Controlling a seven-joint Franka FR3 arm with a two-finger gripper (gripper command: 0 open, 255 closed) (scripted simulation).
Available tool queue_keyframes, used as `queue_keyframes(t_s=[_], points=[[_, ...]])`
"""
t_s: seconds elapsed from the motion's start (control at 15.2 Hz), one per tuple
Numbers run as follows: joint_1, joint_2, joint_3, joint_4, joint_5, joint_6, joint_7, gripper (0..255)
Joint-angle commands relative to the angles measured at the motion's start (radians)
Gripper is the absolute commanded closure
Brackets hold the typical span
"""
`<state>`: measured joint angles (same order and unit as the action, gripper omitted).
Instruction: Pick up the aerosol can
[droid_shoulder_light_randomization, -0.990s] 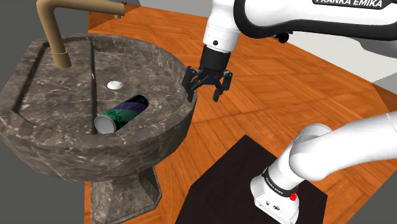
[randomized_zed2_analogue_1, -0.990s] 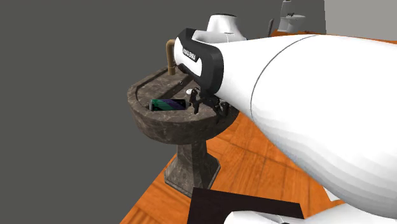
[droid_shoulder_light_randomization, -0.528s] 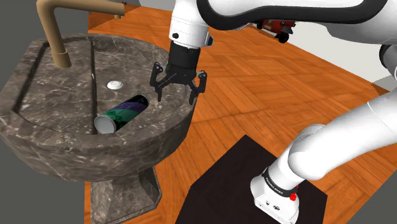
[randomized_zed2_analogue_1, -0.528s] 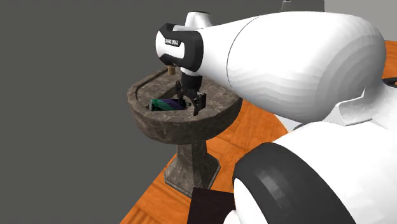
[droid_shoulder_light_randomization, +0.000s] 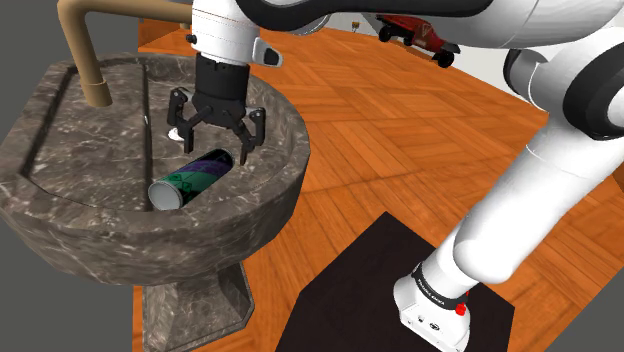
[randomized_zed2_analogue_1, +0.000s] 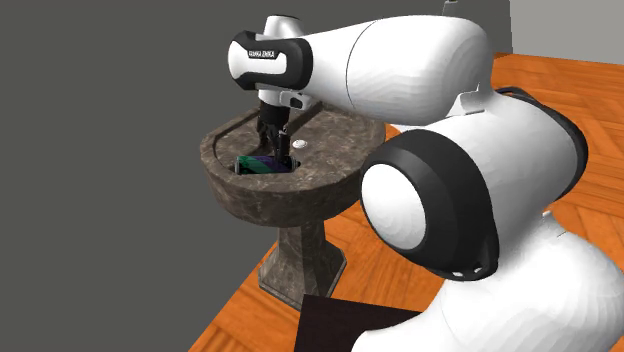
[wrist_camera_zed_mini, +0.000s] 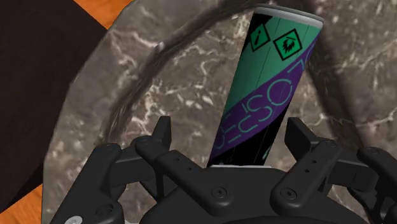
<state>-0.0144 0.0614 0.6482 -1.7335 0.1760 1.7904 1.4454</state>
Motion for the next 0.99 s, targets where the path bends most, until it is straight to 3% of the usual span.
queue_keyframes(t_s=[0.0,0.66,0.73,0.92], points=[[0.026,0.108,0.010,0.096,-0.058,0.003,0.107,0],[0.030,0.114,0.003,0.002,-0.058,0.101,0.091,0],[0.030,0.115,0.003,0.003,-0.058,0.101,0.092,255],[0.030,0.115,0.003,0.003,-0.058,0.101,0.092,255]])
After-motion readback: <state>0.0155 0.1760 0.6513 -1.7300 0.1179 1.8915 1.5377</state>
